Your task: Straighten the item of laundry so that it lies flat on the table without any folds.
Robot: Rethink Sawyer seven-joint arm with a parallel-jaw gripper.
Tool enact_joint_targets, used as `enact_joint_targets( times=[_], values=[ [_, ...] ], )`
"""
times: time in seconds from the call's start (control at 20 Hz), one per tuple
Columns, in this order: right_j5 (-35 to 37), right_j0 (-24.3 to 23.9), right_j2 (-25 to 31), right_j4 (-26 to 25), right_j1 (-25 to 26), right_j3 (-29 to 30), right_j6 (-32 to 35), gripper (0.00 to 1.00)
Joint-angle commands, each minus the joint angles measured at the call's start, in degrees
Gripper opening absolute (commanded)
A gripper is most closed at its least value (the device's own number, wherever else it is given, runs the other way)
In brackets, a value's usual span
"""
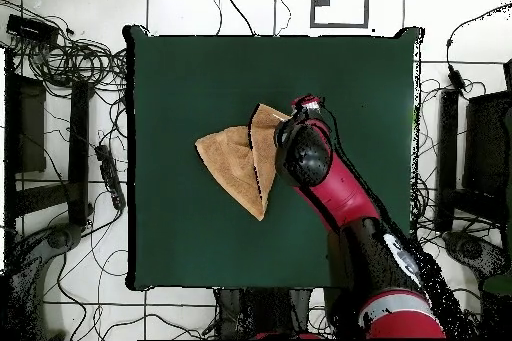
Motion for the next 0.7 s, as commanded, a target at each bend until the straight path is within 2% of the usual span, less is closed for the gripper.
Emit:
enact_joint_targets(
  times=[0.05,0.25,0.45,0.6,0.7],
  values=[
    [-1.6,1.0,5.6,1.4,3.8,1.1,15.4,1.0],
    [0.5,0.3,4.4,0.3,2.0,1.3,12.8,1.0],
    [10.6,-1.5,-1.8,-3.7,-8.3,4.1,4.5,1.0],
    [17.8,-2.8,-5.2,-6.7,-14.0,4.7,1.0,1.0],
    [20.4,-5.0,-4.5,-8.9,-16.7,5.7,-0.2,1.0]
  ],
)
